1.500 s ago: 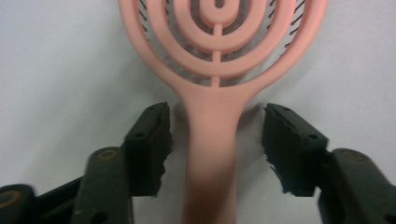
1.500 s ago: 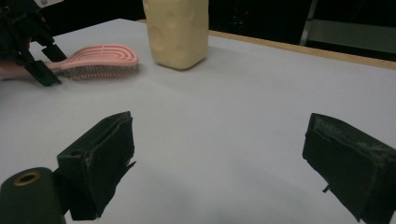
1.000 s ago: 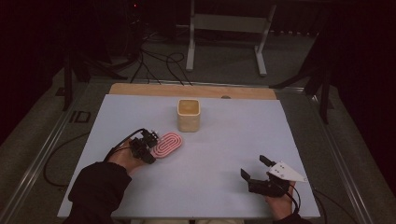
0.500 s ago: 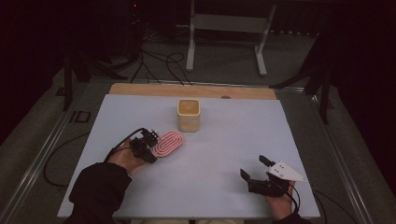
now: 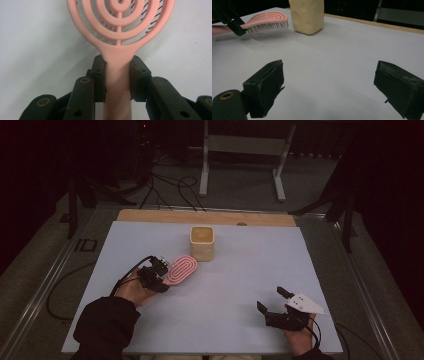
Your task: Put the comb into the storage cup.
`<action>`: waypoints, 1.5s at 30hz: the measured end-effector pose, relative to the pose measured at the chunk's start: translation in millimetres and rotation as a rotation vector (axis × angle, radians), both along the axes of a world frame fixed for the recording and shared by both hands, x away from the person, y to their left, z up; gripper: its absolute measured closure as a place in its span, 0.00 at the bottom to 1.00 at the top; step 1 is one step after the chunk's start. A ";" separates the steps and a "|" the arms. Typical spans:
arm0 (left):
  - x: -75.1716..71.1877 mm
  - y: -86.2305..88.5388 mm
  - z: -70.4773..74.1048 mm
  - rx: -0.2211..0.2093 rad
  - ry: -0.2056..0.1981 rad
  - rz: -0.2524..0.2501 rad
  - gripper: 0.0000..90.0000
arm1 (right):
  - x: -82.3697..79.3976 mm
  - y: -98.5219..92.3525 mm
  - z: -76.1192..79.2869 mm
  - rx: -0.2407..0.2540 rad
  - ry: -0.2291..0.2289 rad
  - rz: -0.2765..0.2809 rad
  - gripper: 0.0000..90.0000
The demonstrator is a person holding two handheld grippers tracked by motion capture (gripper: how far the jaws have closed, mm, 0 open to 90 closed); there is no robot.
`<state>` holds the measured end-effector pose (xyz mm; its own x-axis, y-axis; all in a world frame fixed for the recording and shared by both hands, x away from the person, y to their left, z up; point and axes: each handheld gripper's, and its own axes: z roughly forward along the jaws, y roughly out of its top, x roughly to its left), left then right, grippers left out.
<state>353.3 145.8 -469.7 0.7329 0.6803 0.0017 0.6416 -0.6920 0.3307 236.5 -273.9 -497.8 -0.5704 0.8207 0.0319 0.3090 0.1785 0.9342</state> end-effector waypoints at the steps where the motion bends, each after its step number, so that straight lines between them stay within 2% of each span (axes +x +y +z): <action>1: -0.8 0.4 1.2 -0.004 -0.005 -0.002 0.78 | 0.0 0.0 -0.1 0.000 0.001 0.000 0.10; 14: -13.2 3.9 12.3 -0.081 -0.075 0.018 0.78 | 0.0 0.8 -0.2 -0.003 0.002 0.005 0.10; 24: -23.9 3.2 18.1 -0.146 -0.148 0.042 0.78 | -0.4 0.6 -0.2 -0.004 0.001 0.005 0.10; 30: -32.2 3.7 16.9 -0.208 -0.190 0.080 0.78 | 0.1 0.0 -0.5 -0.003 0.002 0.002 0.10; 38: -42.5 4.4 13.6 -0.254 -0.248 0.102 0.78 | 0.0 0.9 -0.4 -0.006 0.001 0.009 0.10; 45: -50.5 2.4 14.5 -0.280 -0.293 0.099 0.78 | -0.4 0.6 -0.5 -0.009 0.003 0.006 0.10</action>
<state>302.8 148.2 -455.2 0.6596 0.7516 0.0052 0.5515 -0.4888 0.6760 236.1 -273.4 -498.3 -0.5753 0.8175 0.0263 0.3102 0.1883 0.9318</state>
